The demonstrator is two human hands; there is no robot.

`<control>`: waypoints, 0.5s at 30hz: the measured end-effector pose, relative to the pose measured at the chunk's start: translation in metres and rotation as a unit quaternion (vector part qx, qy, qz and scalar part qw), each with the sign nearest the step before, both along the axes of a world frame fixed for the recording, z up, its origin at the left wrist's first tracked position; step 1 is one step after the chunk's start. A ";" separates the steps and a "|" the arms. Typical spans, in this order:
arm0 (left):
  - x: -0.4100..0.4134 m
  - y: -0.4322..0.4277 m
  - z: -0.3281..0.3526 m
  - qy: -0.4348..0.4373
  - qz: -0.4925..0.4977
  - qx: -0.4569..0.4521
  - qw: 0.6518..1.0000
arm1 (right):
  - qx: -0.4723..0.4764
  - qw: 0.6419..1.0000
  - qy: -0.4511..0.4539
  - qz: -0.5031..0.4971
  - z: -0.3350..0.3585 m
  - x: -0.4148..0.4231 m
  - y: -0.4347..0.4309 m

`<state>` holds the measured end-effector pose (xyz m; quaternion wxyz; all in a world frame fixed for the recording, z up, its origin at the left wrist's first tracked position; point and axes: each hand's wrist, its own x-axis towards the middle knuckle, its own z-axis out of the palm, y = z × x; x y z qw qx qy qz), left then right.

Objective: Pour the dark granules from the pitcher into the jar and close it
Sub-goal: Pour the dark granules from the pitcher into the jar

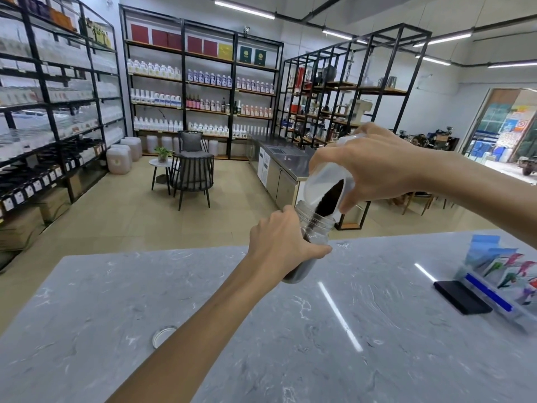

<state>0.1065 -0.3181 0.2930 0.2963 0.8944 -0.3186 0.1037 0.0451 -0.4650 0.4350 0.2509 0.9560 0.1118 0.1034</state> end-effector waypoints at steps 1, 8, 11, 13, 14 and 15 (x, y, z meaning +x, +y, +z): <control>0.000 0.000 0.000 0.000 0.000 -0.002 1.000 | -0.003 1.000 0.000 0.000 0.000 0.000 0.001; 0.000 -0.006 0.006 -0.004 0.010 -0.013 1.000 | -0.041 0.999 -0.003 0.002 0.008 0.004 0.004; 0.000 -0.010 0.011 -0.003 0.020 -0.014 1.000 | -0.089 0.996 -0.015 0.006 0.012 0.005 0.008; 0.000 -0.013 0.014 0.003 0.023 -0.020 1.000 | -0.118 0.993 -0.019 0.013 0.015 0.006 0.011; 0.001 -0.014 0.016 0.005 0.024 -0.023 0.999 | -0.133 0.991 -0.024 0.021 0.016 0.007 0.012; 0.002 -0.015 0.017 0.007 0.025 -0.026 0.999 | -0.151 0.987 -0.034 0.033 0.017 0.008 0.012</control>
